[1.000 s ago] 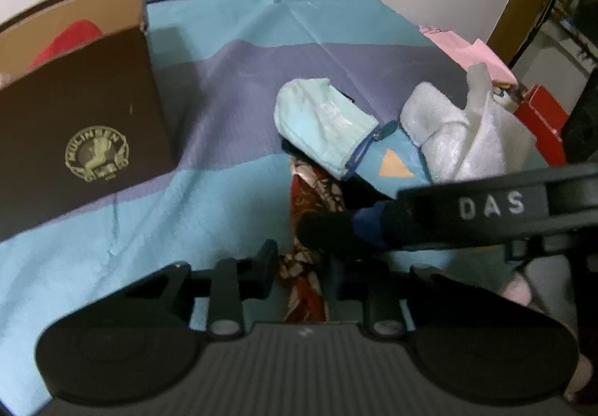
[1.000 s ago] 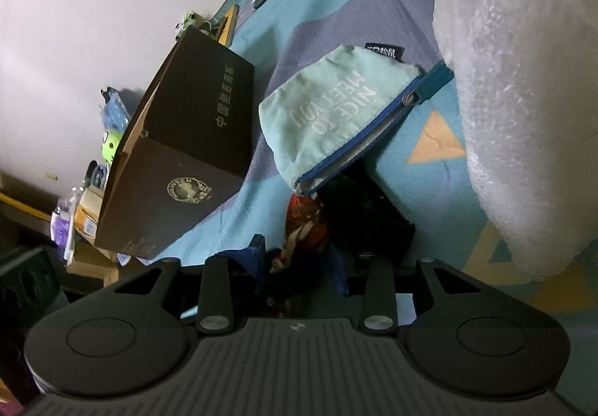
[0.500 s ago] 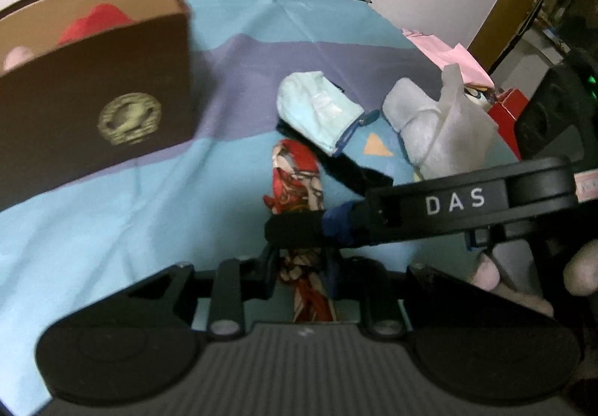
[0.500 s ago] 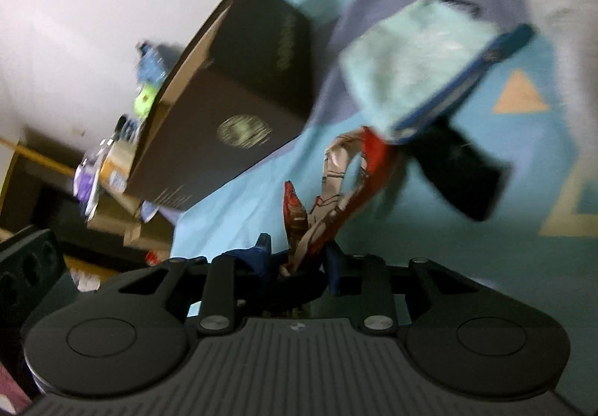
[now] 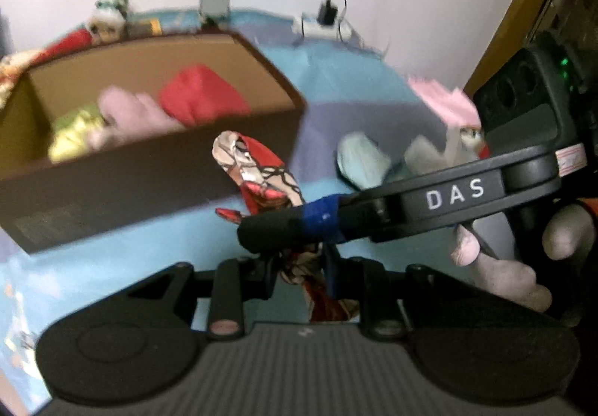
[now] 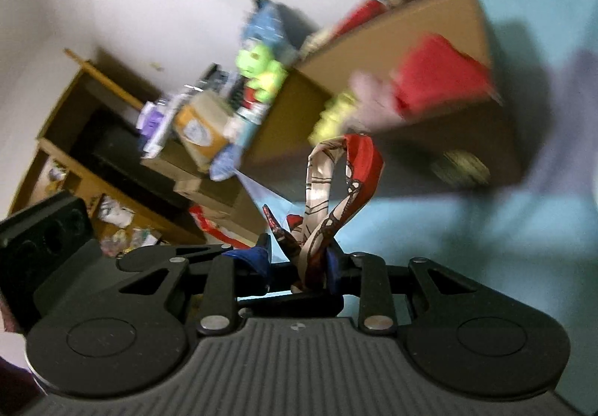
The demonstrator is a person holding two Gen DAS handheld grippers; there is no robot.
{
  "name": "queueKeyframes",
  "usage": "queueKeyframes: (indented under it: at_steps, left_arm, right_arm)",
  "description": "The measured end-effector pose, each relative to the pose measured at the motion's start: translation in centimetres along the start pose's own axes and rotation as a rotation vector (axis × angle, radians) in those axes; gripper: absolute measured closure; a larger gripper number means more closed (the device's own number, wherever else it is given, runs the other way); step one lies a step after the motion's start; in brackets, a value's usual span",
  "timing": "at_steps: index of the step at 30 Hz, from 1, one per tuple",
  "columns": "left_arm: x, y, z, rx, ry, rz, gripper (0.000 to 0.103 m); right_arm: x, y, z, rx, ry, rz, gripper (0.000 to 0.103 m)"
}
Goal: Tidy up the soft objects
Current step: 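Carry the printed scarf into the box and release it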
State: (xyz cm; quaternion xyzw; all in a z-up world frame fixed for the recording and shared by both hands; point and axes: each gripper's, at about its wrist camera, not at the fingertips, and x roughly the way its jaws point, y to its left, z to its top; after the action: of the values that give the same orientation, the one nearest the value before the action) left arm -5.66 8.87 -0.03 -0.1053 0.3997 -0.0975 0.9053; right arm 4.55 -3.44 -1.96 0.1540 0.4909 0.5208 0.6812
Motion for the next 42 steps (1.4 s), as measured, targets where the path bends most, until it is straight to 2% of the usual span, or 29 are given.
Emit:
queueKeyframes:
  at_steps: [7, 12, 16, 24, 27, 29, 34, 42]
  left_arm:
    - [-4.8, 3.3, 4.1, 0.05, -0.19, 0.035, 0.083]
    - [-5.0, 6.4, 7.3, 0.075, -0.254, 0.116, 0.082]
    - [-2.6, 9.6, 8.9, 0.05, -0.213, 0.161, 0.082]
    - [3.1, 15.1, 9.4, -0.047, -0.051, 0.226, 0.082]
    - [4.7, 16.4, 9.3, -0.06, 0.005, 0.288, 0.069]
    - [5.3, 17.1, 9.3, -0.073, 0.028, 0.321, 0.054]
    - [6.3, 17.9, 9.2, -0.074, 0.074, 0.41, 0.047]
    - [7.3, 18.4, 9.0, -0.108, 0.137, 0.45, 0.044]
  right_arm:
    - [2.1, 4.9, 5.1, -0.169, -0.115, 0.021, 0.091]
    - [5.3, 5.5, 8.4, -0.206, -0.162, -0.03, 0.091]
    - [8.5, 4.5, 9.2, -0.198, -0.149, -0.086, 0.091]
    - [14.1, 2.6, 9.7, -0.185, -0.078, -0.215, 0.09]
    - [15.0, 2.0, 9.7, -0.189, -0.057, -0.257, 0.089]
    - [15.3, 1.4, 9.8, -0.165, -0.042, -0.27, 0.089]
    - [15.4, 0.6, 9.9, -0.129, -0.012, -0.276, 0.088]
    - [13.7, -0.2, 10.1, -0.084, -0.042, -0.28, 0.087]
